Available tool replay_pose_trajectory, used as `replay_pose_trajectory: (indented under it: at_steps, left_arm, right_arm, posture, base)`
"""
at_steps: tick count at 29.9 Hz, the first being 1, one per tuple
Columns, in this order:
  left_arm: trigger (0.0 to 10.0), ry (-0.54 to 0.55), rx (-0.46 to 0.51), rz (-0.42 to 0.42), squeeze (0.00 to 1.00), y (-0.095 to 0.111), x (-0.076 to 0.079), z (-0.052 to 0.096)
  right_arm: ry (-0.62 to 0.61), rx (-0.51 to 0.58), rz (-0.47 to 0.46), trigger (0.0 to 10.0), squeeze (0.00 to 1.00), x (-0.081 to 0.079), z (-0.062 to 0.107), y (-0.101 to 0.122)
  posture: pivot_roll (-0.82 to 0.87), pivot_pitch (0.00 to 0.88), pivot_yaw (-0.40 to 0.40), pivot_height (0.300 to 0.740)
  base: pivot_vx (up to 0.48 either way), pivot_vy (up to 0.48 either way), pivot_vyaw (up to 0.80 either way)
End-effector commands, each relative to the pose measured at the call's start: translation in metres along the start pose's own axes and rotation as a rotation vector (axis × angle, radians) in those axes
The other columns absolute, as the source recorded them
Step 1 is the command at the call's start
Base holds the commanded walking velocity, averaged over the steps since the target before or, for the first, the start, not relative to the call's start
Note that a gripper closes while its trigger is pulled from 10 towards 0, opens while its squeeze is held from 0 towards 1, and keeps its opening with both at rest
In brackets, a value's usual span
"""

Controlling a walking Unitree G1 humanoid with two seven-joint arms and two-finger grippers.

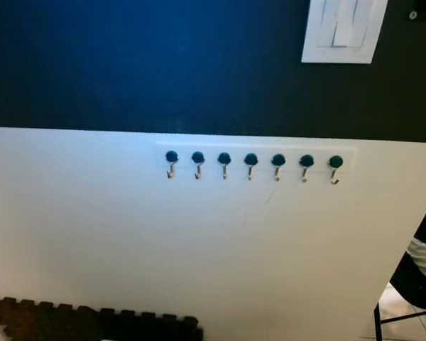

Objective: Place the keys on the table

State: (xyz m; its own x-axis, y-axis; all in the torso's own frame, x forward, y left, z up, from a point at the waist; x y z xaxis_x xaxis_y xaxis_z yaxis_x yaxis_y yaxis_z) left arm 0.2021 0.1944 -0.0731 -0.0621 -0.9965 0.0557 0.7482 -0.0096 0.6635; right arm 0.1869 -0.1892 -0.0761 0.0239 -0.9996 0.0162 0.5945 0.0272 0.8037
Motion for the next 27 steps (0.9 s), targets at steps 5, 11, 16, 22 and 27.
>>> replay_pose_trajectory:
  at_steps: [5,11,16,22,27]
  left_arm:
    - [10.0,-0.024,0.055,0.030,0.00,0.010,0.008,-0.004]
    - [10.0,-0.035,0.063,0.026,0.00,0.012,0.010,-0.005]
    - [10.0,-0.042,0.071,0.027,0.00,0.012,0.013,-0.006]
    - [10.0,-0.055,0.071,0.022,0.00,0.012,0.015,-0.007]
    - [10.0,-0.060,0.069,0.015,0.00,0.012,0.015,-0.007]
  right_arm:
    - [0.008,0.003,-0.002,10.0,0.00,-0.004,-0.002,0.002]
    - [0.014,-0.005,-0.005,10.0,0.00,-0.006,-0.002,0.000]
    - [0.019,-0.009,-0.006,10.0,0.00,-0.009,-0.001,-0.002]
    - [0.022,-0.009,-0.007,10.0,0.00,-0.010,-0.002,-0.001]
    - [0.023,-0.009,-0.005,10.0,0.00,-0.010,-0.003,0.000]
  posture:
    - [0.04,0.000,0.020,0.740]
    - [0.04,0.000,0.021,0.740]
    - [0.04,0.000,0.020,0.740]
    - [0.04,0.000,0.018,0.740]
    - [0.05,0.000,0.016,0.740]
  base:
    - [0.000,0.000,0.00]
    - [-0.167,0.000,0.00]
    - [-0.299,0.000,0.00]
    - [-0.310,0.000,0.00]
    - [-0.312,0.000,0.00]
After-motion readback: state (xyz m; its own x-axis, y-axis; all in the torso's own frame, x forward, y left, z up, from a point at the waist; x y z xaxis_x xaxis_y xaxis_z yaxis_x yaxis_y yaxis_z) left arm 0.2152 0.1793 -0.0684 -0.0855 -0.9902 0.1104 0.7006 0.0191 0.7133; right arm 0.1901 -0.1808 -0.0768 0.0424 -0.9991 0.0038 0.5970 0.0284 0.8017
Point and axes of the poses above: a point about 5 cm out from each wrist's last joint towards the gripper, its own z axis pointing back from the gripper into the wrist, its own y axis along the axis of the wrist's last joint, x = y × z, the point moved 1 cm from there along -z, pointing out of the wrist towards the gripper, and after that the axes turned 4 degrees about z, right-handed, at the moved point
